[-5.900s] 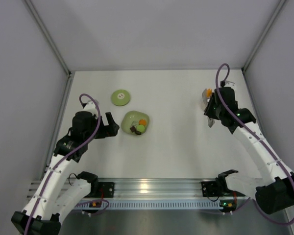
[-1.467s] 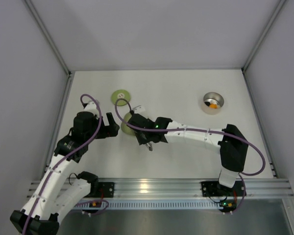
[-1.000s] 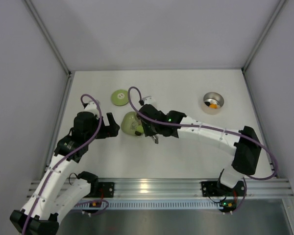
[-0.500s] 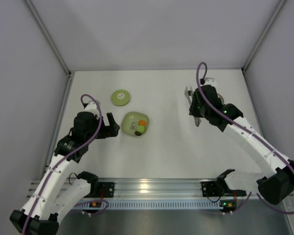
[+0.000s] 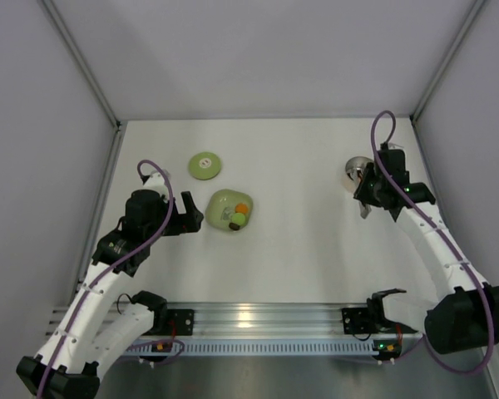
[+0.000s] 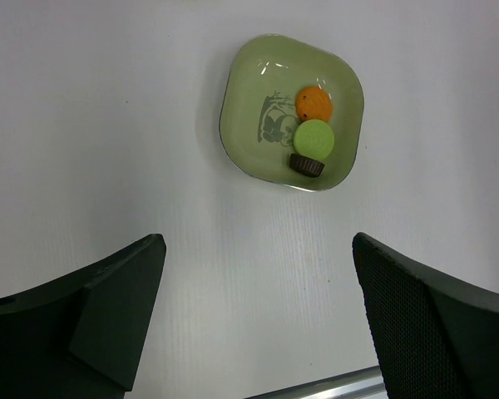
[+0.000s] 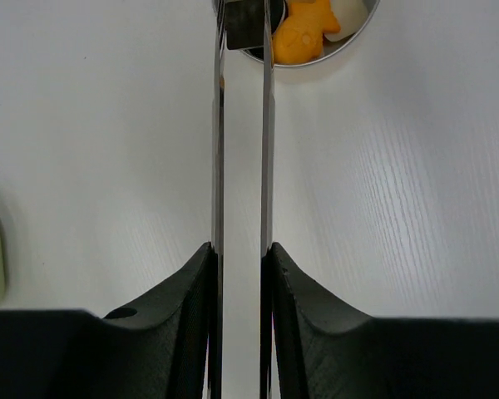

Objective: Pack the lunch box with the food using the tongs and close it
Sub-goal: Place the fake food in the packing box.

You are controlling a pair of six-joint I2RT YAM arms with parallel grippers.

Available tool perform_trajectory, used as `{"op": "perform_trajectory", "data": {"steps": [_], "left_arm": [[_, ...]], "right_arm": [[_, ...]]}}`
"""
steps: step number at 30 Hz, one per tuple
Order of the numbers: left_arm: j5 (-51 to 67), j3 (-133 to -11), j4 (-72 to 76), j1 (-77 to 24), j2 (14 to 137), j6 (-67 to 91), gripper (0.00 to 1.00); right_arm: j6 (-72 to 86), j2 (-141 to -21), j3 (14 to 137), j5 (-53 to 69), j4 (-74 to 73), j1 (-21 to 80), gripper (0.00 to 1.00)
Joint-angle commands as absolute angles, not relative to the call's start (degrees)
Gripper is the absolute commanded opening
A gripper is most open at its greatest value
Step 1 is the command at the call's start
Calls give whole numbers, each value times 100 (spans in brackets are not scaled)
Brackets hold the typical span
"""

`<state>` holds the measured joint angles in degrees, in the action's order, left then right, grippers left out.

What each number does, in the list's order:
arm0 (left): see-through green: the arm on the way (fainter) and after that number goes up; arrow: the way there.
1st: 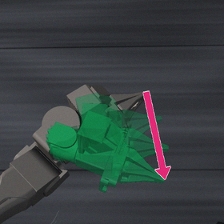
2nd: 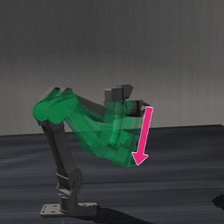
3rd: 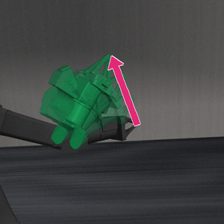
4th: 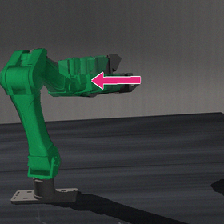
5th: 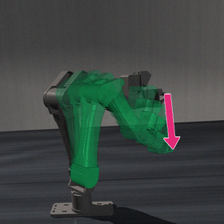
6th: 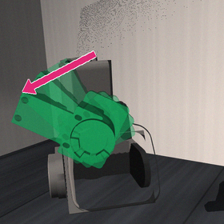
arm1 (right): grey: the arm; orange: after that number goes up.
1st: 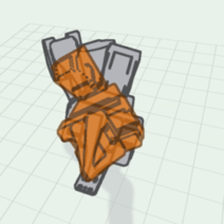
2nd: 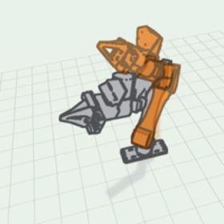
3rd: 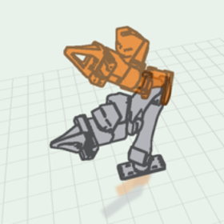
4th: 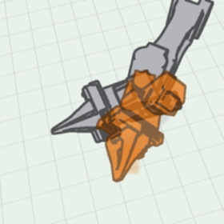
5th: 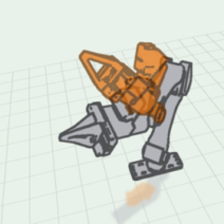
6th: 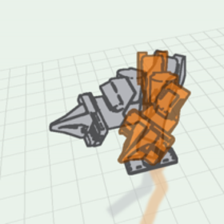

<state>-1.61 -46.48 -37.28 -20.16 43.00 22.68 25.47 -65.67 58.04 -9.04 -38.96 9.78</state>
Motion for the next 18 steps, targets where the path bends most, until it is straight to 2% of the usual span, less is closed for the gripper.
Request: {"op": "perform_trajectory", "data": {"steps": [1, 18], "left_arm": [[-237, -4676, -3577, -2048, 4236, 2320, 99], [-281, -4676, -3577, -2100, 4236, 2329, 99]], "right_arm": [[2435, -6644, 5845, -599, -3428, 643, 29], [2566, -7145, 6020, -378, -3085, 255, 30]]}}
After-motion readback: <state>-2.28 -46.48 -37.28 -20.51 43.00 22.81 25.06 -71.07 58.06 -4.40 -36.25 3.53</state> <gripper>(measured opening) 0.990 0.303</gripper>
